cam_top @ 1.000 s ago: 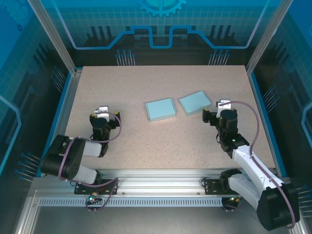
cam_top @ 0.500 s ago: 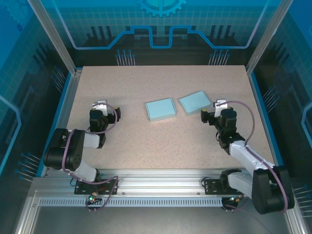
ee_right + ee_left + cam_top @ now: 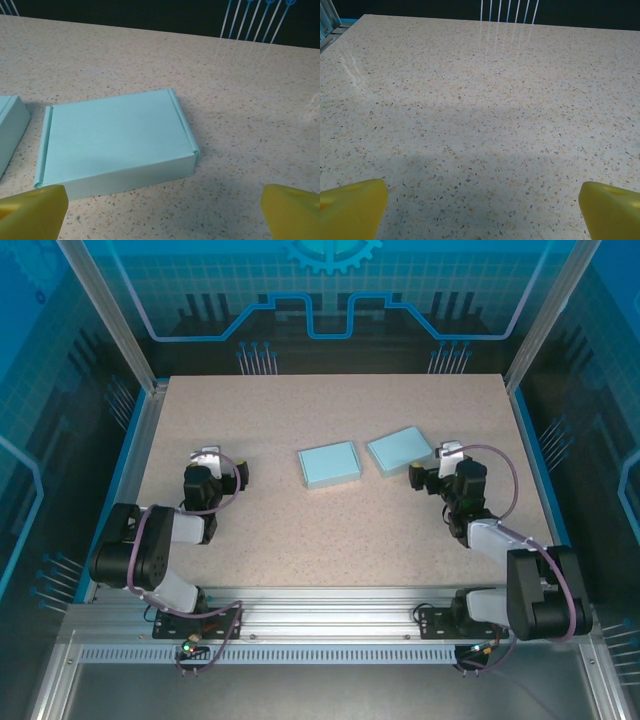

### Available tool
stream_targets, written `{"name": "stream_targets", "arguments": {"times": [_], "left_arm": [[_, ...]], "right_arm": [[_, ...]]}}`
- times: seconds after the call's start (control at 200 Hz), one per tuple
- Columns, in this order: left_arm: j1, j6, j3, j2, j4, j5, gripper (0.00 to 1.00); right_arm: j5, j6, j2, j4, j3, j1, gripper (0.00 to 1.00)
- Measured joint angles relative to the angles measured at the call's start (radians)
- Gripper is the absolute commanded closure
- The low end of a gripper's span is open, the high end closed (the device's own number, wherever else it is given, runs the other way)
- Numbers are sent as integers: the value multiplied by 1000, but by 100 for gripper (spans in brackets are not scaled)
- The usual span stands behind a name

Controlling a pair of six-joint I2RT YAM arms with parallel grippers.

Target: Fold the paper box

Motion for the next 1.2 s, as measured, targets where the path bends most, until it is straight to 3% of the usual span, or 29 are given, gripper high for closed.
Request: {"name": "stream_targets", "arguments": {"times": [0.44, 0.66, 0.89, 1.201], "left_arm": [[0, 0, 0, 0, 0, 3, 1], [0, 0, 0, 0, 0, 7, 1], [0, 1, 0, 0, -5, 28, 1], [0, 1, 0, 0, -12, 48, 1]], "right_arm": [[-80, -18, 181, 65, 20, 0, 0], [-82, -18, 195, 105, 23, 0, 0], [-31, -13, 208, 144, 23, 0, 0], [169, 33, 208, 192, 3, 20, 0]]}}
